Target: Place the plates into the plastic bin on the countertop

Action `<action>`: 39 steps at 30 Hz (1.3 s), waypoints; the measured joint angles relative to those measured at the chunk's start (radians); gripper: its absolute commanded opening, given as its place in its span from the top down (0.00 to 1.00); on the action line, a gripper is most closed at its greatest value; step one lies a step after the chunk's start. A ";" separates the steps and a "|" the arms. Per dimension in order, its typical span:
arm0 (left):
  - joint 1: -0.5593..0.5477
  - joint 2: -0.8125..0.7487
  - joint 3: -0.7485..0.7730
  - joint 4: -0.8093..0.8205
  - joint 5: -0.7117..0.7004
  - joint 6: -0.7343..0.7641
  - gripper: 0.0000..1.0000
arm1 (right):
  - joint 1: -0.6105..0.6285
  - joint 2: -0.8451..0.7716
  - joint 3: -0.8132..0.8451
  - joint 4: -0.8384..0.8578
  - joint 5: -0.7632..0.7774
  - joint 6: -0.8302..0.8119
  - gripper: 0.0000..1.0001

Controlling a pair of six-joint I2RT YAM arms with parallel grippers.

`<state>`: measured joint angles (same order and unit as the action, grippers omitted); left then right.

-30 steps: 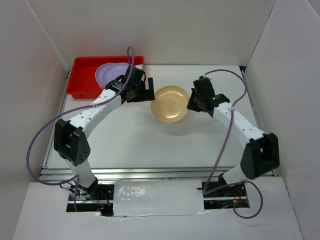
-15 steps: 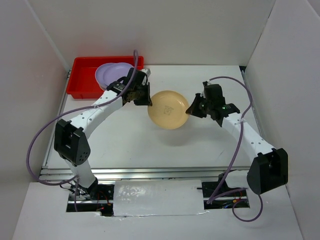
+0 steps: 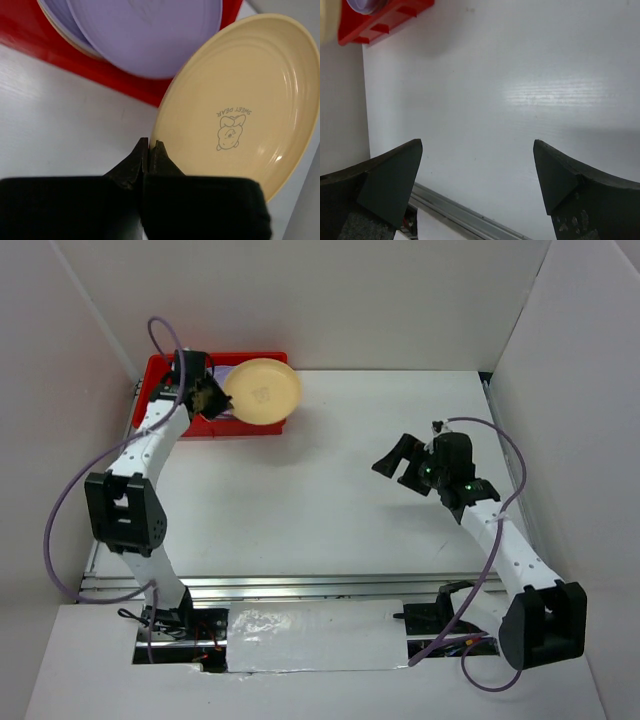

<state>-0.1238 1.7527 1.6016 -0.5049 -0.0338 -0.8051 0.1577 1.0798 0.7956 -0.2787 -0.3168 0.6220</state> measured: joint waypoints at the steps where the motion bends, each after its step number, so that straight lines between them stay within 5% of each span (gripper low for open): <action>1: 0.028 0.038 0.050 -0.004 -0.003 -0.016 1.00 | 0.001 -0.001 -0.023 0.006 -0.010 0.002 0.00; 7: 0.111 0.361 0.418 0.002 0.034 -0.086 1.00 | 0.022 -0.004 -0.113 0.022 -0.047 0.009 0.00; 12: 0.139 0.554 0.541 -0.043 0.037 -0.109 1.00 | 0.065 -0.017 -0.123 0.033 -0.061 0.008 0.00; 39: 0.230 0.567 0.627 -0.191 -0.177 -0.085 0.99 | 0.233 -0.128 -0.068 0.000 0.031 0.016 0.00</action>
<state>0.1066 2.3196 2.2284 -0.6960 -0.2111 -0.8906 0.3912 0.9516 0.7273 -0.2783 -0.2855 0.6380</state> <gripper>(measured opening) 0.051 0.997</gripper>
